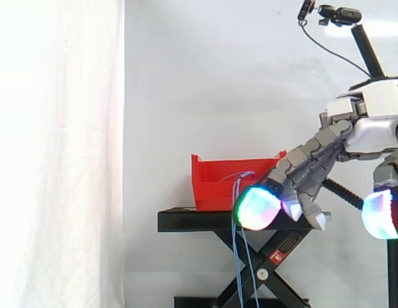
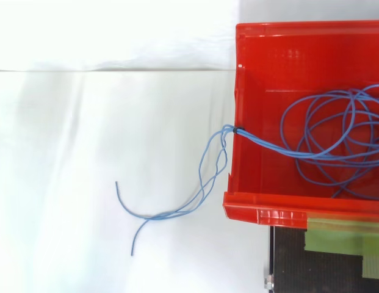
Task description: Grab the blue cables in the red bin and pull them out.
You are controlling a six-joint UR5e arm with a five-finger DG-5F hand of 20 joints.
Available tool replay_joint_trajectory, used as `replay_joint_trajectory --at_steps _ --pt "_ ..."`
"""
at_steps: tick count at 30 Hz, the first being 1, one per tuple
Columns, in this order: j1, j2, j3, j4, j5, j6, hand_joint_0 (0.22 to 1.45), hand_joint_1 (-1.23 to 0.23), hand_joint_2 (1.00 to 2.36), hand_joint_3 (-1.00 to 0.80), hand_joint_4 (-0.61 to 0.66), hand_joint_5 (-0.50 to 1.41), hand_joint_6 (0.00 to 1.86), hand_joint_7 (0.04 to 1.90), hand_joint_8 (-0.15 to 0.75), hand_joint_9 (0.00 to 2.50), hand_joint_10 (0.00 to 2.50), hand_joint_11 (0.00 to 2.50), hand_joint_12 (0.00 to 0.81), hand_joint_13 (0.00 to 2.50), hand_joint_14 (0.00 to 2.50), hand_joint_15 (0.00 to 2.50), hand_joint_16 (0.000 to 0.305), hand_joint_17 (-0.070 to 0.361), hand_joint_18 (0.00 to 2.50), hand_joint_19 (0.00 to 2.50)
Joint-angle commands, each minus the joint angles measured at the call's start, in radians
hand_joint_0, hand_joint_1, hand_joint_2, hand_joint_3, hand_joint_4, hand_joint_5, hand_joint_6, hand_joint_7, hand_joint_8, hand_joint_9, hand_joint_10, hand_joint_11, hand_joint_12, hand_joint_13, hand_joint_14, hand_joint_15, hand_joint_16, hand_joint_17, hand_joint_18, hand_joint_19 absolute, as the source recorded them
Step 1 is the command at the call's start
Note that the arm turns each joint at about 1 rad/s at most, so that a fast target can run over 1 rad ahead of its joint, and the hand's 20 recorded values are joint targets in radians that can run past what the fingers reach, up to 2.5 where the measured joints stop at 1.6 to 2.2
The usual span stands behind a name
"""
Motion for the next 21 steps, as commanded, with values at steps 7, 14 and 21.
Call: replay_joint_trajectory --at_steps 7,14,21 --pt "0.028 -0.012 0.0 0.022 0.086 -0.986 0.65 -0.9 1.0 -1.0 0.24 0.45 0.01 0.42 0.308 0.68 0.02 1.02 0.423 0.91 0.02 1.07 0.06 0.135 0.6 0.7" --pt "0.039 -0.084 0.008 -0.037 0.046 -0.871 0.66 -0.89 1.0 -1.0 0.24 0.46 0.01 0.42 0.307 0.69 0.02 1.02 0.425 0.9 0.02 1.05 0.059 0.134 0.6 0.71" --pt "0.019 -0.095 0.13 -0.15 -0.008 -0.918 0.67 -0.9 1.0 -1.0 0.25 0.48 0.01 0.44 0.305 0.69 0.02 1.03 0.422 0.9 0.02 1.05 0.059 0.132 0.59 0.71"
